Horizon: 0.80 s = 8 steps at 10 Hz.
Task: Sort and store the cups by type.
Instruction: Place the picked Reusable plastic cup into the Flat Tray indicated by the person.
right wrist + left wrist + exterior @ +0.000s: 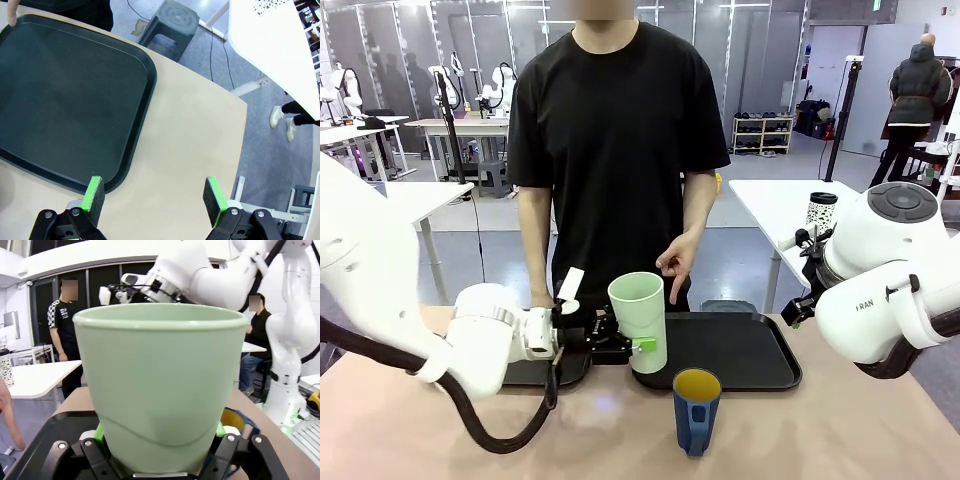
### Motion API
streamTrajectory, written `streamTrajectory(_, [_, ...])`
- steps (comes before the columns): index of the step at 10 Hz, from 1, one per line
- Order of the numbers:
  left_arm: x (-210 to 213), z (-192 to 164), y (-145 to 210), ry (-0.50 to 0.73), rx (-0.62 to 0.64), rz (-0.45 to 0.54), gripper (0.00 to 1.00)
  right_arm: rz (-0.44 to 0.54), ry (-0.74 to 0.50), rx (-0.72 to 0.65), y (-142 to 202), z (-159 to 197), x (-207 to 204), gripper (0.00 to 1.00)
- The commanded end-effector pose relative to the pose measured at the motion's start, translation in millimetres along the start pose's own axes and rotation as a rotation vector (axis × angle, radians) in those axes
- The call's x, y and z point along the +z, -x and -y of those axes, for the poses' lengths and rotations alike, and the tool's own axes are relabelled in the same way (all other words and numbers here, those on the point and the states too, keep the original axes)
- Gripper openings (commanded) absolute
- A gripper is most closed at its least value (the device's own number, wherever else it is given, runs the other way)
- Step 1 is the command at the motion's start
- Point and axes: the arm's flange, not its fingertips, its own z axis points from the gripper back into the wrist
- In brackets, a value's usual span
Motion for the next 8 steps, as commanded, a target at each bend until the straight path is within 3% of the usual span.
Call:
streamTrajectory(1, [-24,-22,7,-0.045,-0.028,-0.022,0.83,0.002,-0.002,0.0,-1,0,-1,1.0])
streamTrajectory(8, [-37,-64,38,-0.214,-0.064,-0.065,0.83,0.002,-0.002,0.0,-1,0,-1,1.0])
